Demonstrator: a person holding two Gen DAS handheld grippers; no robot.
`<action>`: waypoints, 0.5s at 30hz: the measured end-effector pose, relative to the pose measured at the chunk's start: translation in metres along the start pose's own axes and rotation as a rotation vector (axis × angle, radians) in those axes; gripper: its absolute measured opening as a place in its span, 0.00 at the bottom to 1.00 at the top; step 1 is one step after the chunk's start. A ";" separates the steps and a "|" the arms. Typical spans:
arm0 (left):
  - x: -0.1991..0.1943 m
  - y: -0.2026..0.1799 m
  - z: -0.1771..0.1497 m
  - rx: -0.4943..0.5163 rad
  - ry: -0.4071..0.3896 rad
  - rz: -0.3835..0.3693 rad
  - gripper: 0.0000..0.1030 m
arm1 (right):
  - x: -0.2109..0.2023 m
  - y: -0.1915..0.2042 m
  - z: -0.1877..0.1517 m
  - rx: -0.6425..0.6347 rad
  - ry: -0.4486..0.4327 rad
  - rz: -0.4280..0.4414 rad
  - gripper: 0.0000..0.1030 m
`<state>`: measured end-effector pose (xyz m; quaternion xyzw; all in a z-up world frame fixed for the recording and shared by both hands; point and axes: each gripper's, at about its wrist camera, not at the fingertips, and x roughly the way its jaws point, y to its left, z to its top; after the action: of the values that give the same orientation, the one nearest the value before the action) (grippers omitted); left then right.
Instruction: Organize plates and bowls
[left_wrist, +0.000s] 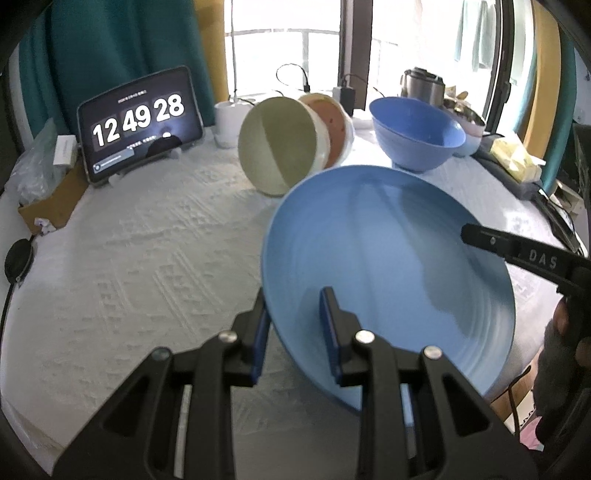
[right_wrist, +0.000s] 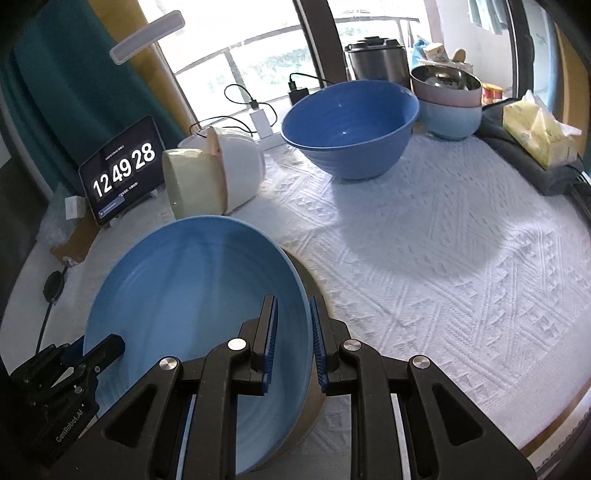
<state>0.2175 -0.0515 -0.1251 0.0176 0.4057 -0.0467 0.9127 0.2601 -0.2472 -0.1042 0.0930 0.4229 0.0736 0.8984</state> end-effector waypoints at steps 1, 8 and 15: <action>0.002 -0.002 0.000 0.004 0.007 0.003 0.27 | 0.001 -0.002 0.000 0.003 0.002 0.000 0.19; 0.009 -0.007 0.001 0.014 0.029 0.014 0.27 | 0.004 -0.011 0.003 0.021 0.002 -0.002 0.19; 0.008 -0.002 0.002 -0.001 0.023 0.016 0.28 | 0.003 -0.015 0.005 0.037 -0.004 -0.011 0.19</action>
<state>0.2236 -0.0545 -0.1298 0.0209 0.4160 -0.0388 0.9083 0.2664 -0.2617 -0.1070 0.1075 0.4228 0.0609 0.8978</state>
